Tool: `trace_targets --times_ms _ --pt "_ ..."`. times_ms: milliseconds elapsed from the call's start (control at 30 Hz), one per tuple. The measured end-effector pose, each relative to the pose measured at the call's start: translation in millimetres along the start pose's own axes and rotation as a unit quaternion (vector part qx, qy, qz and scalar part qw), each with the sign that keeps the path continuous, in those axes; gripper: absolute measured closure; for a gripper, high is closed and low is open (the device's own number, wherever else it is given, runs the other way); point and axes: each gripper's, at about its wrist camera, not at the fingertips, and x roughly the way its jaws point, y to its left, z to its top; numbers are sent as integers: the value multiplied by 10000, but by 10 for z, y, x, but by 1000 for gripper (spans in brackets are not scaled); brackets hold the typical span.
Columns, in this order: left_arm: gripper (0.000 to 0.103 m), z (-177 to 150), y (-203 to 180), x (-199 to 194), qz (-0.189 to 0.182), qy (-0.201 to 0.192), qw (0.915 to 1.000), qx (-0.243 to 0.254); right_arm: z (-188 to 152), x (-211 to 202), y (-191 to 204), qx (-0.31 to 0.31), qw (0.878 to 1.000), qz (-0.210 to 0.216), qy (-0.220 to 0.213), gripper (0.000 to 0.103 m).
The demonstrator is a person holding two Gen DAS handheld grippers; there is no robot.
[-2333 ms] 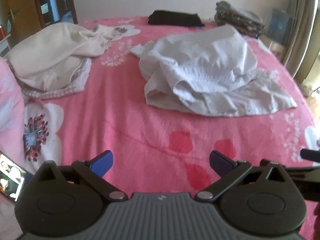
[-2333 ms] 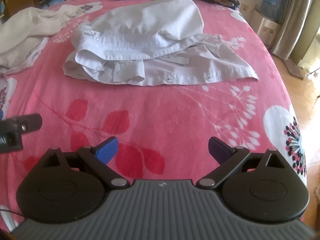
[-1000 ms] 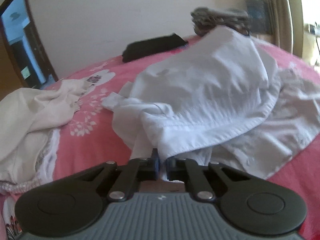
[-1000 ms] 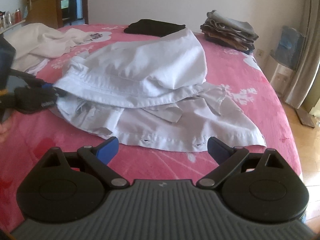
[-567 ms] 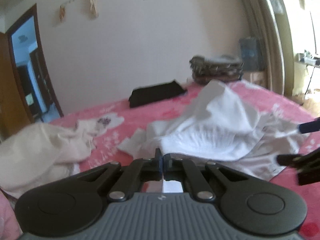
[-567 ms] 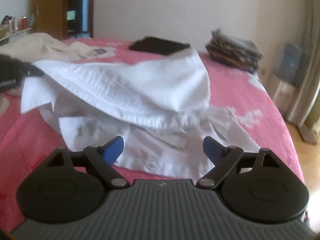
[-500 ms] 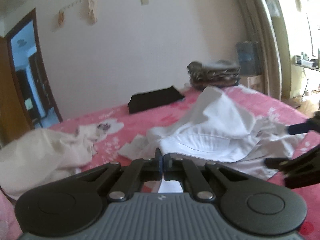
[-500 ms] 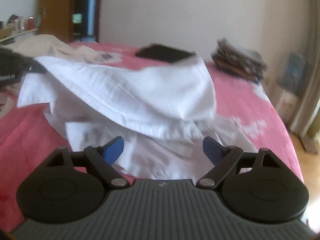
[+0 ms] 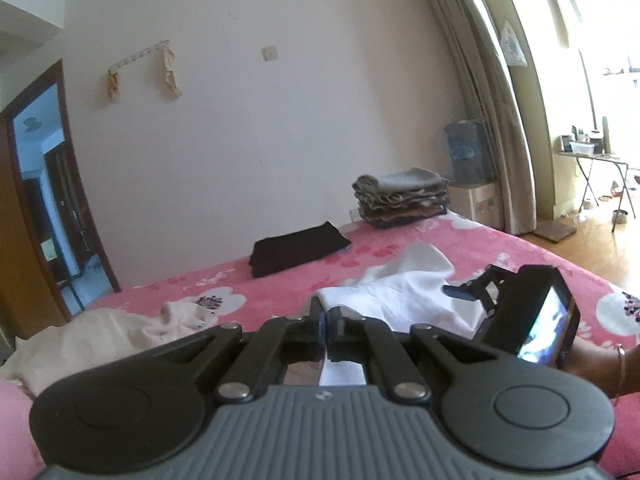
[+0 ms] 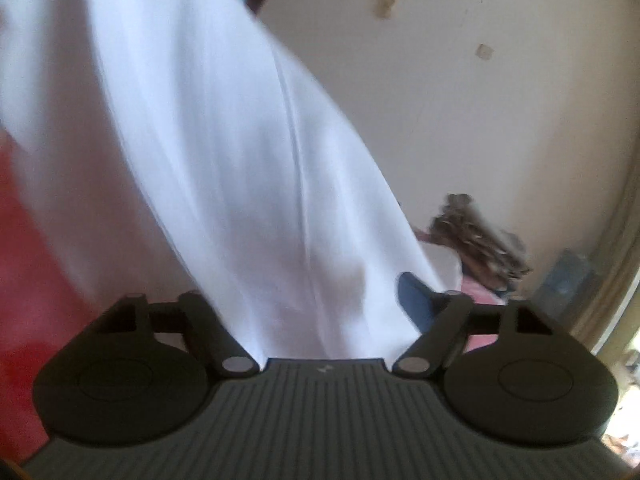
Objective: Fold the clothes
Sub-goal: 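Lift the white shirt high with both grippers and shake it out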
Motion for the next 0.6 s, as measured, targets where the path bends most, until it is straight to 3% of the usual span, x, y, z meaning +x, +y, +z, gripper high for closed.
trace_targets --times_ms 167,267,367,600 --pt "101 -31 123 -72 196 125 9996 -167 -38 0 -447 683 9957 -605 174 59" --pt "101 -17 167 -111 264 98 9994 -222 28 -181 -776 1050 9921 -684 -60 78" --pt "101 34 206 -160 349 8 9990 -280 213 -423 -1033 1227 9885 -769 -439 89" --pt "101 385 391 -469 754 -630 9945 -362 840 -1017 -1459 1348 9784 -802 -1348 94"
